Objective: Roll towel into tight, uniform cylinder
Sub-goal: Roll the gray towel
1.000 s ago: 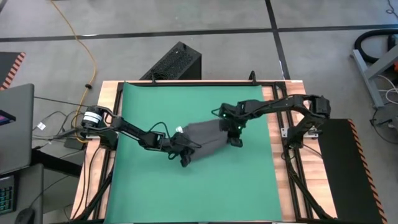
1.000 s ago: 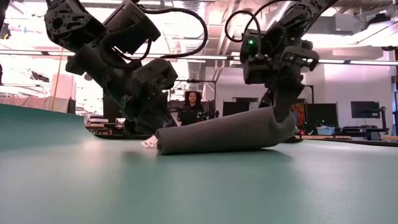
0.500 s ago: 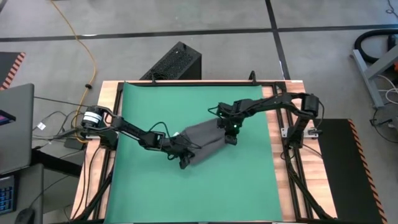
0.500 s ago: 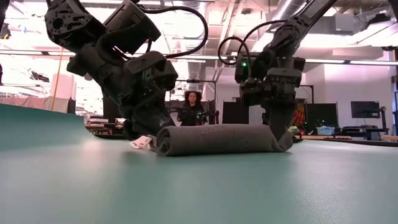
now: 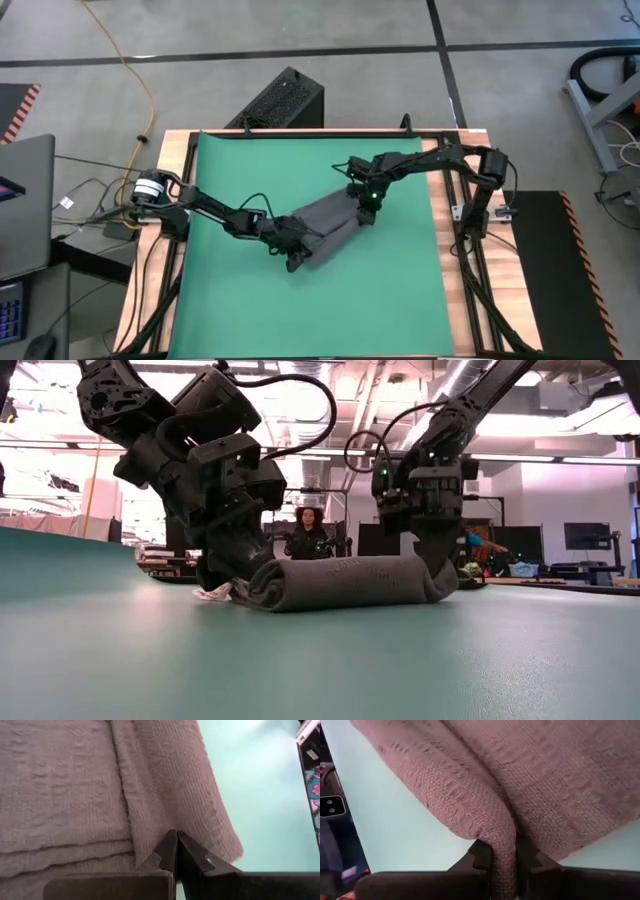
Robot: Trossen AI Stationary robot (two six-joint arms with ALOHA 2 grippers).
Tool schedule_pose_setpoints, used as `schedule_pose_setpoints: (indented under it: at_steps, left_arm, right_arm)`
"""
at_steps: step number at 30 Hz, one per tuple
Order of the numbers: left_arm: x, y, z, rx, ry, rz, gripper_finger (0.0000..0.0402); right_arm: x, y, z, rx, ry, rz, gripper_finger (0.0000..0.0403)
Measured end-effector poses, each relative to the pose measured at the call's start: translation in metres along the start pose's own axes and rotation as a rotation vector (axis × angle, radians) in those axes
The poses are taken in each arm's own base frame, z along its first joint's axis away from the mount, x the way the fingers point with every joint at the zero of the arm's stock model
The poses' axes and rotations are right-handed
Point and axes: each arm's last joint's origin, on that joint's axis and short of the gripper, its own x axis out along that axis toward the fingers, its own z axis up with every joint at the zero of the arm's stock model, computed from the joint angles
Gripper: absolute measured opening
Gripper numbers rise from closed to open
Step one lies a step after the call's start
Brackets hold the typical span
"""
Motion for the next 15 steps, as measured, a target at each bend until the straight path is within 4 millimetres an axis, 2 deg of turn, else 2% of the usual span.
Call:
schedule_pose_setpoints:
  at_steps: [6, 15]
  left_arm:
    - [0.000, -0.001, -0.001, -0.003, 0.038, -0.044, 0.0000]
    - [-0.002, -0.008, 0.003, -0.073, 0.037, -0.133, 0.0000]
  right_arm:
    - [0.009, -0.012, 0.002, 0.097, 0.021, 0.061, 0.0050]
    - [0.004, -0.023, 0.003, 0.249, 0.005, 0.049, 0.0050]
